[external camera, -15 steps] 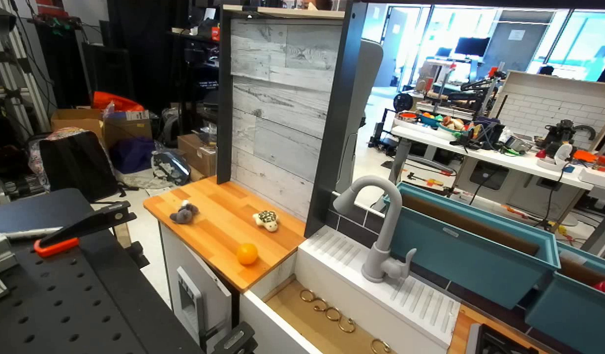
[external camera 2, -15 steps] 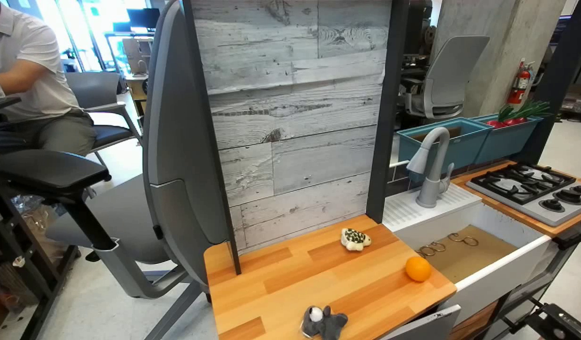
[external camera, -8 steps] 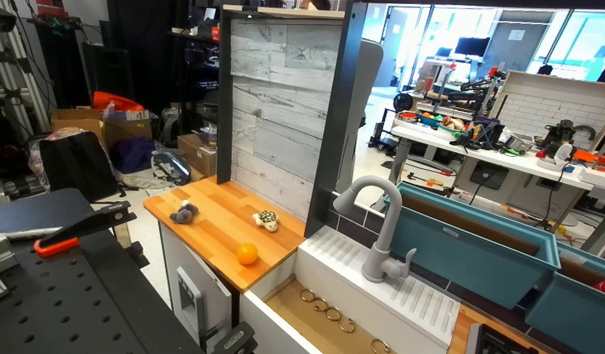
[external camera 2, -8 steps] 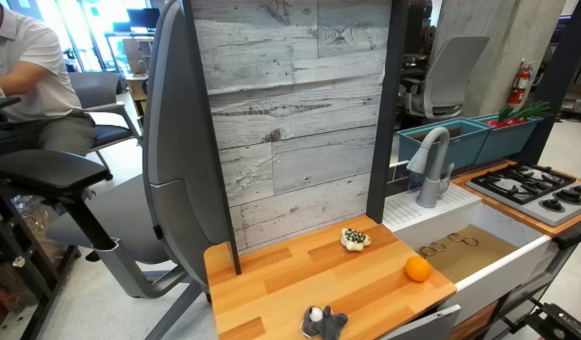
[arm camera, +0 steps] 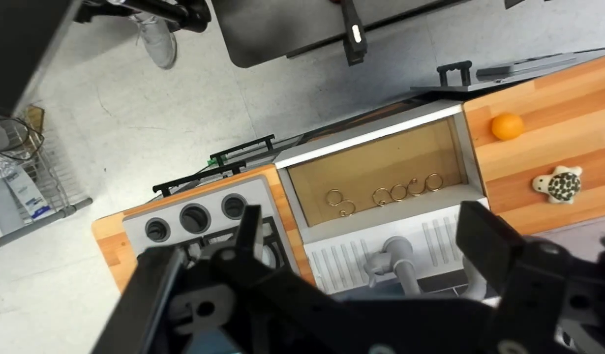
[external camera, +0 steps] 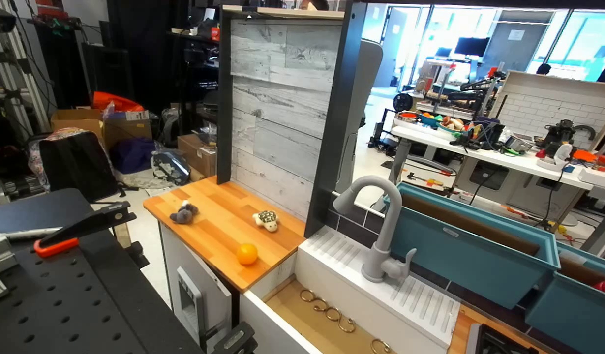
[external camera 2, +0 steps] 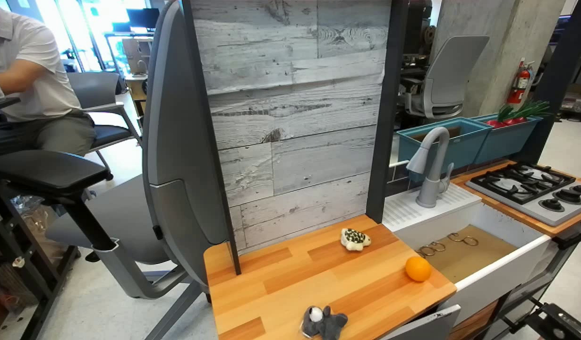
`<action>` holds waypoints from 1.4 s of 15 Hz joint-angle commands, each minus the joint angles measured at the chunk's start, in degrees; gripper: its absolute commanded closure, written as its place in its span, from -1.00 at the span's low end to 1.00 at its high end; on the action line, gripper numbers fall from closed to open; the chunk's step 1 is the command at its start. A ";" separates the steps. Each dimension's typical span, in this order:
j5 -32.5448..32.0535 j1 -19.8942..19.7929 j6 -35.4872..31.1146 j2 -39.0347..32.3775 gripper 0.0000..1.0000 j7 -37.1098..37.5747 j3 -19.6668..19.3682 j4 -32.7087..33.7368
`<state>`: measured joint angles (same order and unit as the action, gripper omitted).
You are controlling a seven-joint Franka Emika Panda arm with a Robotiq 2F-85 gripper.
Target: Move the orange object
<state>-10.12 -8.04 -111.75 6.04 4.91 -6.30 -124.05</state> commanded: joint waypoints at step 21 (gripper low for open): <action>-10.86 17.32 -36.12 -47.75 -1.00 9.07 1.34 7.56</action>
<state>-20.41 7.76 -144.30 -39.26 16.88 -4.29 -117.23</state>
